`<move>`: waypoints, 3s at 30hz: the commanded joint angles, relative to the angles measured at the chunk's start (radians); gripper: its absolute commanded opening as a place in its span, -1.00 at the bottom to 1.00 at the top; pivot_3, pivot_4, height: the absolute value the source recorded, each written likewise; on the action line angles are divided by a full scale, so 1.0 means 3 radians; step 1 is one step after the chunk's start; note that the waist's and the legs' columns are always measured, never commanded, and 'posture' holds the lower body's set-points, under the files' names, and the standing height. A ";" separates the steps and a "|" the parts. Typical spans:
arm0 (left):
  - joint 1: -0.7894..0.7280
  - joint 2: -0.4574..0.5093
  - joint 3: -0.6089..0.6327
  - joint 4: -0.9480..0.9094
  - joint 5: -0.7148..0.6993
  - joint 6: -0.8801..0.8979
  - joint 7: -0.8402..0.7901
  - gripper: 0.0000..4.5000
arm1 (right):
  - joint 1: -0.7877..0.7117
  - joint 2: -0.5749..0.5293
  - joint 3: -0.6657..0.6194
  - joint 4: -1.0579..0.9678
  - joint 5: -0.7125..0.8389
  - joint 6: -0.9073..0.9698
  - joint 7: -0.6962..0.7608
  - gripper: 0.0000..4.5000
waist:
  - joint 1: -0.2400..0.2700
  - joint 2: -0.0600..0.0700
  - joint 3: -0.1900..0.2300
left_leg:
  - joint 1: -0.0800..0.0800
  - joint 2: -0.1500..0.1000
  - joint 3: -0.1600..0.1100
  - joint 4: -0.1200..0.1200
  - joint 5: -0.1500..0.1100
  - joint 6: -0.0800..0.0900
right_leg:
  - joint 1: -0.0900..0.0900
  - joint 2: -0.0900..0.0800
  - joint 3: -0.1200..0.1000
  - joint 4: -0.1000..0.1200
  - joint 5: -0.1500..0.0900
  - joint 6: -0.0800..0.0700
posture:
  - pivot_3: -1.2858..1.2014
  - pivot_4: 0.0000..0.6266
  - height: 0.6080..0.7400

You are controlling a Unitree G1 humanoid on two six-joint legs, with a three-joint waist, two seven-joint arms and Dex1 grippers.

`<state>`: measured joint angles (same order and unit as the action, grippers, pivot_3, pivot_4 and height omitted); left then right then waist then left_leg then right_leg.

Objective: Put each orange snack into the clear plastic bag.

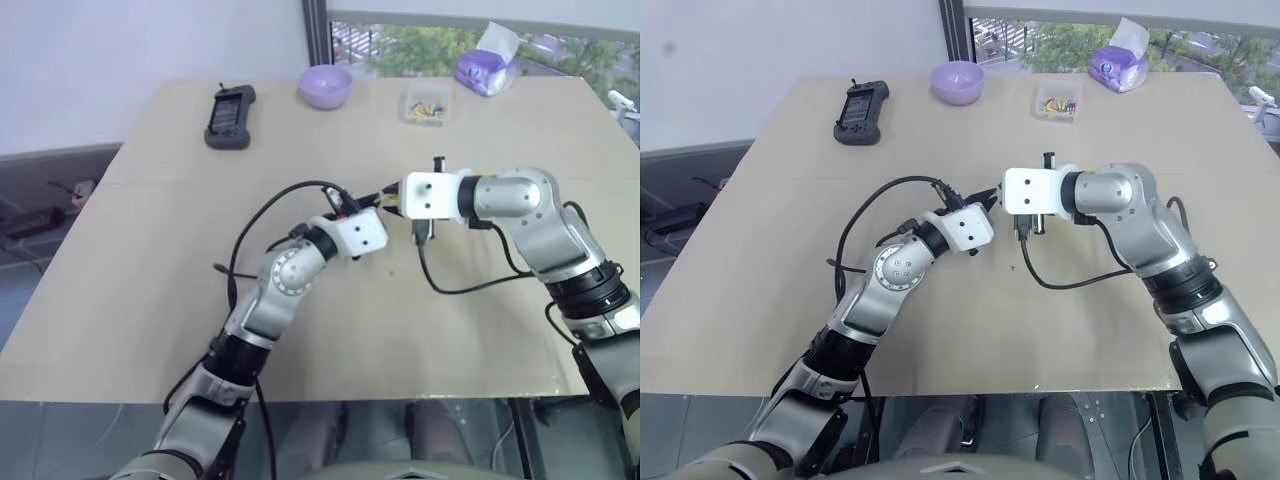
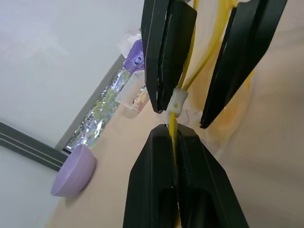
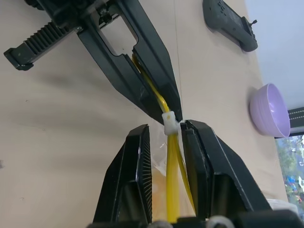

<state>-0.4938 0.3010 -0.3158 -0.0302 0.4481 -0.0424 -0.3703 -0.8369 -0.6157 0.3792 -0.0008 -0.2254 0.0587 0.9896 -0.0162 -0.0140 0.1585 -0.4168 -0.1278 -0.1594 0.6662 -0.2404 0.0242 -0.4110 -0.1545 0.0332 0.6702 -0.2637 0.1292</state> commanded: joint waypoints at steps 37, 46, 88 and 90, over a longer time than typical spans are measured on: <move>-0.0021 -0.0010 -0.0008 -0.0123 -0.0008 -0.0073 0.0014 -1.00 | -0.0070 -0.0086 -0.0131 -0.0212 -0.0032 -0.0125 0.0042 -0.97 | 0.0000 0.0000 0.0000 | 0.0000 0.0000 0.0000 0.0000 0.0000 0.0000 | 0.0000 0.0000 0.0000 0.0000 0.0000 0.0000 | 0.03 -0.52 1.00; -0.0031 -0.0017 -0.0008 -0.0111 -0.0008 -0.0079 0.0023 -1.00 | -0.0076 -0.0094 -0.0139 -0.0162 -0.0076 -0.0146 0.0009 -0.97 | 0.0000 0.0000 0.0000 | 0.0000 0.0000 0.0000 0.0000 0.0000 0.0000 | 0.0000 0.0000 0.0000 0.0000 0.0000 0.0000 | 0.03 -0.52 1.00; -0.0356 0.0136 0.0178 0.0297 0.0248 0.0085 0.0626 -1.00 | -0.0024 -0.0955 -0.0563 0.0254 -0.0195 -0.0109 -0.0233 -0.97 | 0.0006 -0.0001 0.0001 | 0.0000 0.0000 0.0002 -0.0004 0.0000 0.0000 | 0.0000 0.0000 0.0000 -0.0004 0.0000 0.0000 | 0.03 -0.52 1.00; -0.0368 0.0137 0.0177 0.0314 0.0245 0.0071 0.0625 -1.00 | -0.0019 -0.0986 -0.0568 0.0252 -0.0191 -0.0099 -0.0248 -0.97 | 0.0004 -0.0001 0.0001 | 0.0000 0.0000 0.0002 -0.0004 0.0000 0.0000 | 0.0000 0.0000 0.0000 -0.0004 0.0000 0.0000 | 0.03 -0.52 1.00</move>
<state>-0.5912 0.3256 -0.3119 0.0649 0.5257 -0.0228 -0.2115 -0.8409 -0.8690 0.2839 0.0660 -0.2675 0.0135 0.9310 -0.0150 -0.0142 0.1587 -0.4169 -0.1278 -0.1588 0.6650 -0.2404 0.0242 -0.4109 -0.1546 0.0333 0.6689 -0.2637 0.1292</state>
